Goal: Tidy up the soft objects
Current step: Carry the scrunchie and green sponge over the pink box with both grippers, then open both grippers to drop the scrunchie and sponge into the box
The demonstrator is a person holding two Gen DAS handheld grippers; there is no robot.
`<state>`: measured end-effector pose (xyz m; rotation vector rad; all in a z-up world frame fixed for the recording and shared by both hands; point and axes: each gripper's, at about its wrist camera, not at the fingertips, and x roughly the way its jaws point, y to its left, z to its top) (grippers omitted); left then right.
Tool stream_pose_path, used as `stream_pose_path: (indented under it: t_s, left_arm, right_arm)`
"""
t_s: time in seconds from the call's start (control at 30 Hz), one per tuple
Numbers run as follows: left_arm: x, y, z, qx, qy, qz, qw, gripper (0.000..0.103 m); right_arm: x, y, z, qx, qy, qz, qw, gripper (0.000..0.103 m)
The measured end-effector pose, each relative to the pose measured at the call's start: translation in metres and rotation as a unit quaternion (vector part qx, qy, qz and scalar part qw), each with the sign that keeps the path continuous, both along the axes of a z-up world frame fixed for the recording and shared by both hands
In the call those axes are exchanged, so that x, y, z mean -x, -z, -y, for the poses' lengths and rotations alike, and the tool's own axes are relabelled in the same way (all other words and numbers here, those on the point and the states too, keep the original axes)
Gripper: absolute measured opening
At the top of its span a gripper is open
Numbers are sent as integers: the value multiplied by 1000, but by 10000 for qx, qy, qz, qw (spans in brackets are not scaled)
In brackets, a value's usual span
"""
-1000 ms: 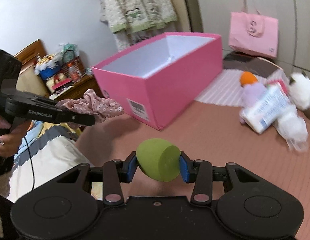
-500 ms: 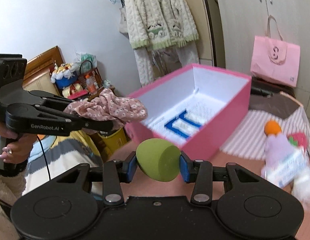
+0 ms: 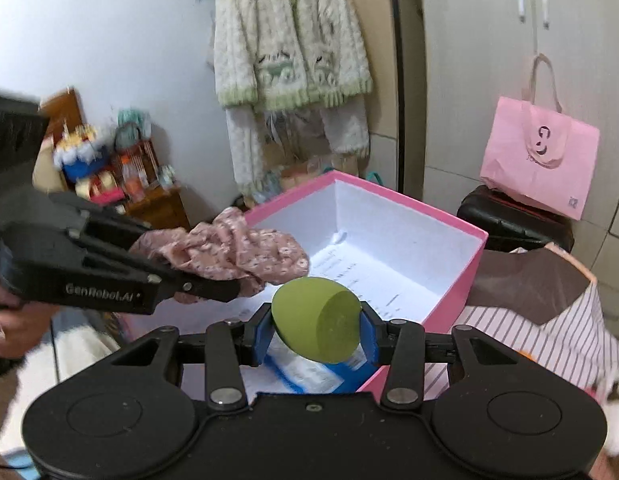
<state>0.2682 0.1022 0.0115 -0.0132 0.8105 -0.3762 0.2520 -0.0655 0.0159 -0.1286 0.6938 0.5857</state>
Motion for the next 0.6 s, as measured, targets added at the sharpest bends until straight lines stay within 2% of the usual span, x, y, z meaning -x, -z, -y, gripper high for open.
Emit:
stream_pose_path:
  t_s: [0.17,0.33,0.43,0.5,0.53,0.6]
  left_arm:
    - [-37,10,4,158,106,-326,9993,17]
    - [-59,22,12,41,121,-501,9987,19]
    - [-62,25,11,41,3,-478,9988,42]
    - [-59,23,9,22,16,-367,9993,47]
    - [-57,22,8,32,10,-313,9995,53]
    - [-52,18,3,106,36,-186,9998,64]
  right_arm:
    - [-35,19,-9,381,-42,-254,9989,49]
    - [-50,27,-24,902,-290,-62,9955,50]
    - [-57,30,-26,947,-369,-110,9948,53]
    - [-55,30,-26,1069,-368,52,9936,60]
    - [-53,29,-25,1050,-387,47,9937,67]
    - [-50,23,-21,923,-395,-8,9949,71]
